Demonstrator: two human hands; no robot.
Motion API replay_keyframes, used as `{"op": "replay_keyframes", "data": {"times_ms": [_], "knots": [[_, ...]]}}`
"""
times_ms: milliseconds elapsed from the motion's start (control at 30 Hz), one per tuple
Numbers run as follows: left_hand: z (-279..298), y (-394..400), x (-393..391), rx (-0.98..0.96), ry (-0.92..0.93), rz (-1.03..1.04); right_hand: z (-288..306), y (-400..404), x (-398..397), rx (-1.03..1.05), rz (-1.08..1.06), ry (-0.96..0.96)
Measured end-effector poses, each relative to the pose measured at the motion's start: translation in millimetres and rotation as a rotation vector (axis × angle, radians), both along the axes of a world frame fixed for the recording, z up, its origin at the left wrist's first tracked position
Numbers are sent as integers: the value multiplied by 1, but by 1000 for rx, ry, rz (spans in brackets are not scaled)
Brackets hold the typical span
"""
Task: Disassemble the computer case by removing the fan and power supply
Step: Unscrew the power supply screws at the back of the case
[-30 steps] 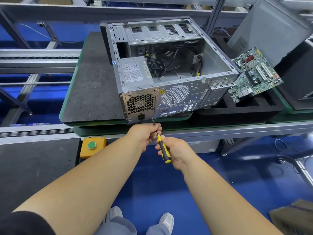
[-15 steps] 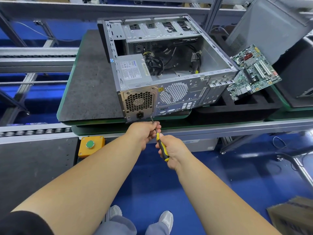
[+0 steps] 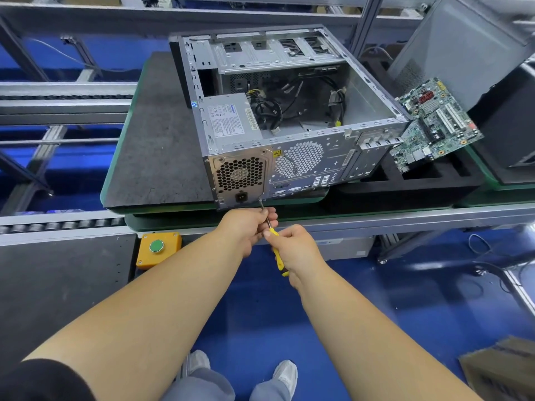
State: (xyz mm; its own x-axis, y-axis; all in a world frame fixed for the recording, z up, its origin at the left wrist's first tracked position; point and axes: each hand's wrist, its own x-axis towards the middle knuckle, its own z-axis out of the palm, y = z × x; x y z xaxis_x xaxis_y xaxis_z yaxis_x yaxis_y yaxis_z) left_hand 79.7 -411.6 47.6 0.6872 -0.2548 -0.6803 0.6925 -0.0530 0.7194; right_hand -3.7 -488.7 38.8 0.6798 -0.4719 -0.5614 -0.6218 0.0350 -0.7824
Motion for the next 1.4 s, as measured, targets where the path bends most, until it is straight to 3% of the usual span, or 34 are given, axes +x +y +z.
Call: {"op": "replay_keyframes", "data": {"times_ms": [100,233,300,500,833,1000,1400], "knots": [[0,-1,1,-3,6,2,4,-2,-1,113,38,12],[0,-1,0,-20,25,24,9,-8,-6,509,-38,40],[1,0,-1,-20,26,20,9,-7,-8,545,-58,28],[2,6,-6,-43,29,41,10,-3,-5,536,-111,30],[-2,7,-6,100,-14,-61,3,0,-2,394,-54,26],[2,4,-1,182,0,-145,6,-4,-4,547,-127,37],[-1,7,-1,129,31,-35,1,-5,0,467,-116,34]]}}
